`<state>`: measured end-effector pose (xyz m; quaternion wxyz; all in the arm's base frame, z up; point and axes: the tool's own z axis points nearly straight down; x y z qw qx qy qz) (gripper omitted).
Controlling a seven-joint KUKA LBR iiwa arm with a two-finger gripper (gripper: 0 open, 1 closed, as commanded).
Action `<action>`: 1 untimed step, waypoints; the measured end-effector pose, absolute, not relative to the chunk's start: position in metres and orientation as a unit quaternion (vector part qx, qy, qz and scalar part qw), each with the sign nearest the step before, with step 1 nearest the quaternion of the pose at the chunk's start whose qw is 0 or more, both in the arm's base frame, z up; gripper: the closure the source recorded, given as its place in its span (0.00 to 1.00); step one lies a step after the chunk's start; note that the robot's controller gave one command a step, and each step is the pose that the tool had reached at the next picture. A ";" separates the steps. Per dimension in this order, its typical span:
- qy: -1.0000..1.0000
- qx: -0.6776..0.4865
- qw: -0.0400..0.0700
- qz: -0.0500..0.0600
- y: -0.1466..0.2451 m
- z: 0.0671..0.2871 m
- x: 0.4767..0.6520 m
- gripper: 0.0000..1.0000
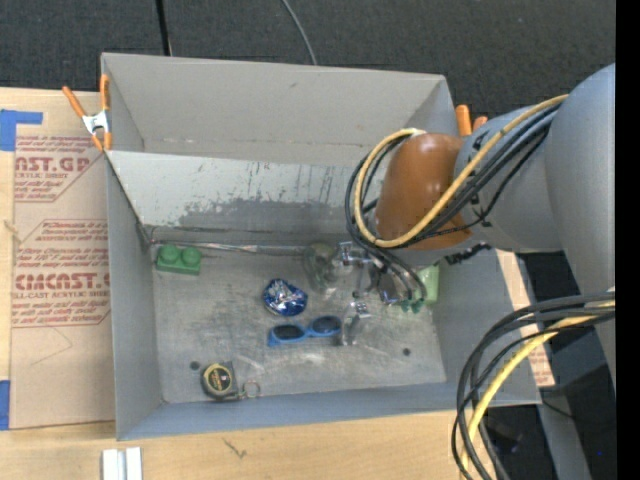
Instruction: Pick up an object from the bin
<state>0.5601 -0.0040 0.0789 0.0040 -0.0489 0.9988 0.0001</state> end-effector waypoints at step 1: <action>0.999 0.044 0.009 0.001 0.060 0.077 0.515 0.00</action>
Offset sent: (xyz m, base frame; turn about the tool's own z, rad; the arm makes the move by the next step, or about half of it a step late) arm -0.0494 0.0632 -0.0060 0.1854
